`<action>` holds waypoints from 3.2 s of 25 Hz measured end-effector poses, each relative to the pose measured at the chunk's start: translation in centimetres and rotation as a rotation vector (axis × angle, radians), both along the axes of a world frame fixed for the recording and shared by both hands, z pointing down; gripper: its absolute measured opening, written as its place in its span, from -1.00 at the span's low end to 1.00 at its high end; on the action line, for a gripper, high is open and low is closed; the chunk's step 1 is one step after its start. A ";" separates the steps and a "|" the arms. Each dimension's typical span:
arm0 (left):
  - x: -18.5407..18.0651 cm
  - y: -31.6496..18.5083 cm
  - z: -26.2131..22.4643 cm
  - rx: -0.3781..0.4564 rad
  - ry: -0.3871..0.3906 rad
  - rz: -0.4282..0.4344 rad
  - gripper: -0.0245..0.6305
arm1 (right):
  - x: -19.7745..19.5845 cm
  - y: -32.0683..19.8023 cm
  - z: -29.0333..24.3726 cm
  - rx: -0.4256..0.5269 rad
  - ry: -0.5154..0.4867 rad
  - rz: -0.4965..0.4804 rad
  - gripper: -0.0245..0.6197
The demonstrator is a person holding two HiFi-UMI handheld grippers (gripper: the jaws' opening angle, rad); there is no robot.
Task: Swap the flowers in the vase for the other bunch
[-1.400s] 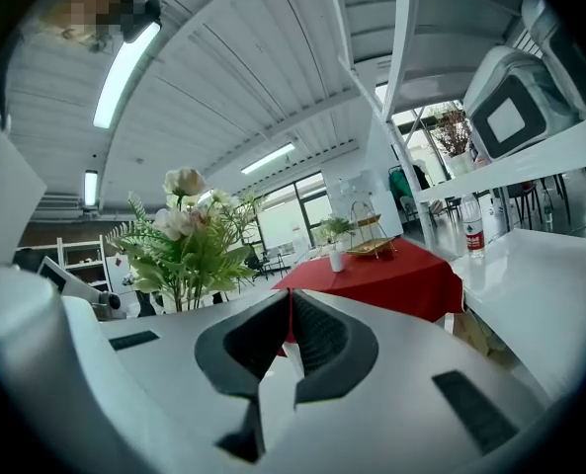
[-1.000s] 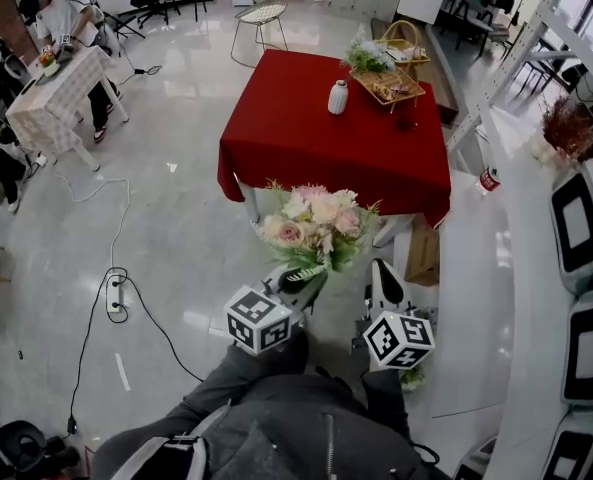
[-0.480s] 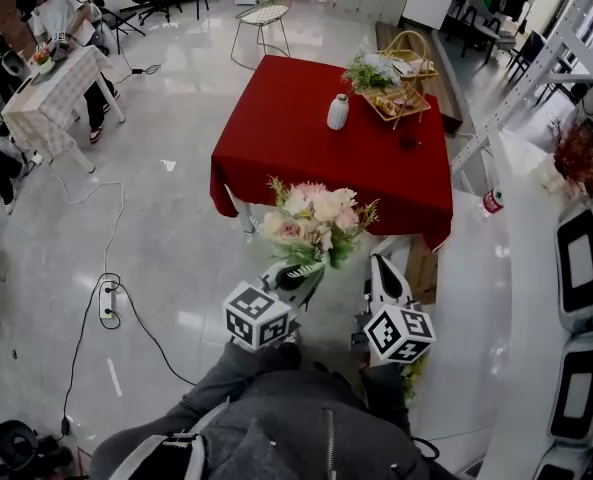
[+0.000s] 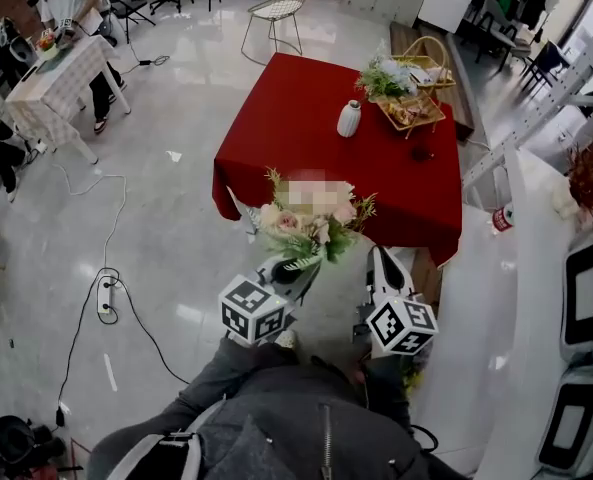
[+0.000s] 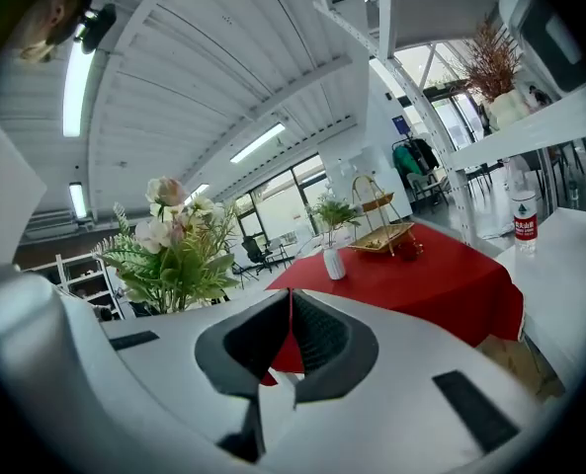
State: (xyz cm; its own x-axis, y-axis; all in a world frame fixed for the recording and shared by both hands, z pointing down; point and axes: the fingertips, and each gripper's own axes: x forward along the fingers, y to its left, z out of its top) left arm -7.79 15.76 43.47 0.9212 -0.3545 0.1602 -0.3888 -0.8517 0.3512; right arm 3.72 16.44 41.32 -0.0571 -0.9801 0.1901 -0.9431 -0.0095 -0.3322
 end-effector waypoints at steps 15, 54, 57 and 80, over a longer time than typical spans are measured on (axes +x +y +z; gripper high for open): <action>-1.5 0.1 1.5 -0.039 -0.020 -0.023 -0.87 | -0.8 0.1 1.9 -0.038 -0.010 -0.023 -0.89; 4.9 -20.8 1.3 -0.055 -0.038 -0.181 -0.87 | 6.7 -22.9 1.8 0.008 -0.075 -0.116 -0.89; 5.4 -22.6 1.3 -0.049 -0.042 -0.204 -0.87 | 8.0 -24.6 1.4 0.024 -0.077 -0.114 -0.89; 9.9 -31.8 3.6 -0.059 -0.034 -0.354 -0.87 | 14.1 -34.0 4.1 0.066 -0.112 -0.121 -0.89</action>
